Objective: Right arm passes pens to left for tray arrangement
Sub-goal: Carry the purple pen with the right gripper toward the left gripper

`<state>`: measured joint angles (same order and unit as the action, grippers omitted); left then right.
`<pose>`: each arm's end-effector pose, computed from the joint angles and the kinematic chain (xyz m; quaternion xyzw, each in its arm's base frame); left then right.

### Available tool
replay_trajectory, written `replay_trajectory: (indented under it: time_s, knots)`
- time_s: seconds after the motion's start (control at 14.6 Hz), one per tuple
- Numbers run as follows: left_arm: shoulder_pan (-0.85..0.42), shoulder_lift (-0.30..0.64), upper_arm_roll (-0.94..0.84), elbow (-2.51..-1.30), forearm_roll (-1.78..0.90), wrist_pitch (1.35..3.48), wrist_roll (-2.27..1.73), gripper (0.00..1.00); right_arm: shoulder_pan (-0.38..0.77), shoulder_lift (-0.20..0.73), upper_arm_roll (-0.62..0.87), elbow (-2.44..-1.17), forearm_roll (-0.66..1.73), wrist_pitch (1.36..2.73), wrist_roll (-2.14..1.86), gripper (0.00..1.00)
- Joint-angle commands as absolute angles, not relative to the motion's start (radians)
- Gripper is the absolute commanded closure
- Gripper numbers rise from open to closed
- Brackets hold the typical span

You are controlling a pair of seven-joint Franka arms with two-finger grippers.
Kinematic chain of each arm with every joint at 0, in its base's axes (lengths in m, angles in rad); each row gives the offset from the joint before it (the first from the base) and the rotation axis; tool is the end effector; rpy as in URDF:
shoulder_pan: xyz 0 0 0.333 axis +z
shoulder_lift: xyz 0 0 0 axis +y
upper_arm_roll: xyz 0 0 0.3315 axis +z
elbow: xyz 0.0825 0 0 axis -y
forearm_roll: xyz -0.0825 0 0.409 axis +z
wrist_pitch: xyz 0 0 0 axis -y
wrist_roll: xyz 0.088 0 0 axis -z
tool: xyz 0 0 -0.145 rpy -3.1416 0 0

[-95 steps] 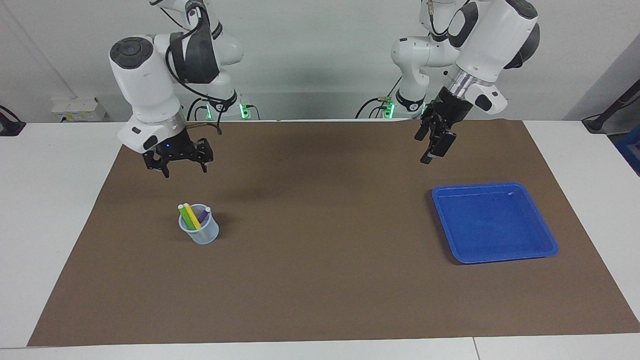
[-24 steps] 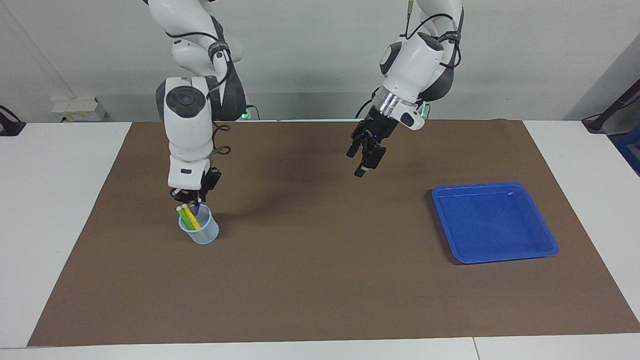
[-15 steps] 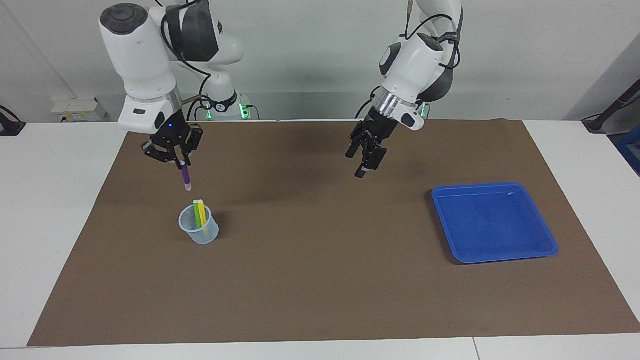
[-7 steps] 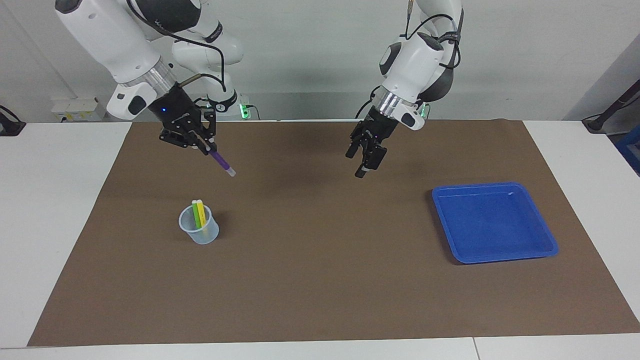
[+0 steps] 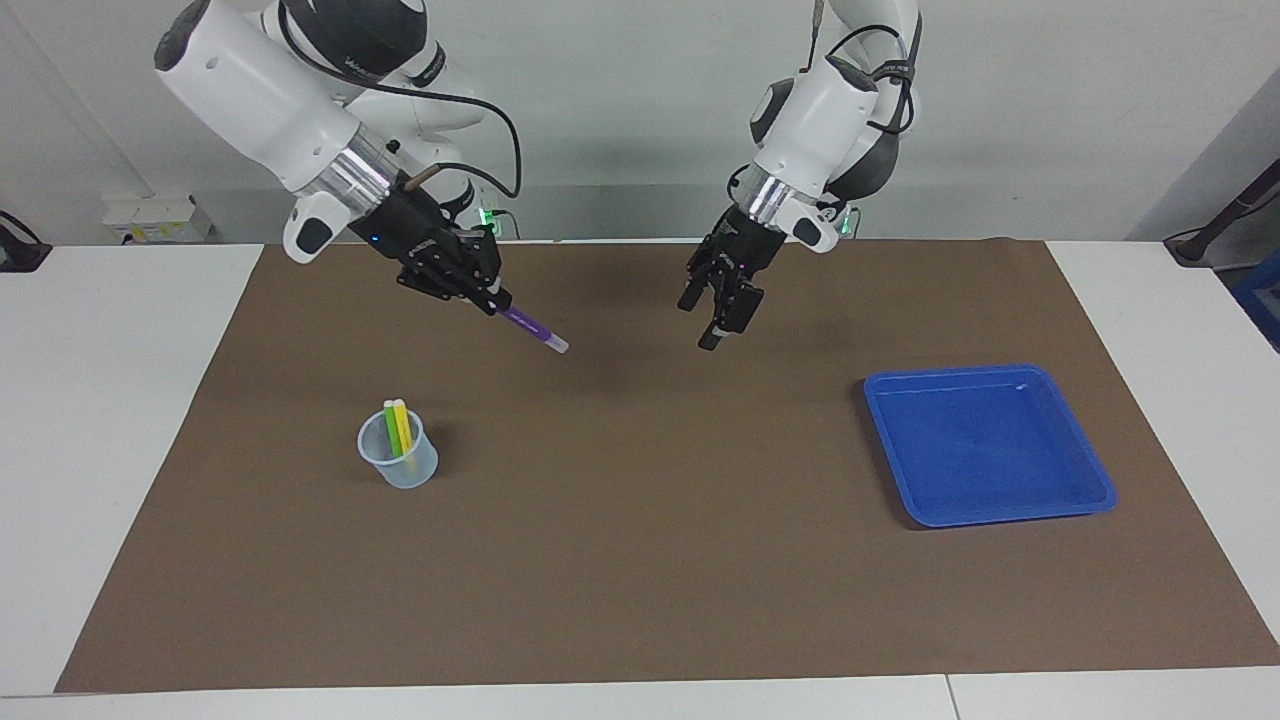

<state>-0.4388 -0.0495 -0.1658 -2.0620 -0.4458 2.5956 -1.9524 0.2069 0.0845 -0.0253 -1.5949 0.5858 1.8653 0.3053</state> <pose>0.5130 -0.3560 0.4949 0.6388 0.6982 -0.0727 0.3149 0.6191 0.1779 0.5864 -0.9482 0.1165 -0.0184 0.2950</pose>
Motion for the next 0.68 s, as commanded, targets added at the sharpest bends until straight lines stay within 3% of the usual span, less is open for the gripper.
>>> replay_trajectory:
  time_s: [0.0, 0.61]
  knots:
    - [-0.498, 0.000, -0.155, -1.981, -0.471, 2.622, -2.044, 0.00, 0.277, 0.083, -0.023, -1.627, 0.617, 1.954, 0.441, 0.90]
    - [-0.563, 0.012, -0.155, -1.979, -0.471, 2.691, -2.102, 0.00, 0.357, 0.100, -0.023, -1.652, 0.620, 2.046, 0.531, 0.90]
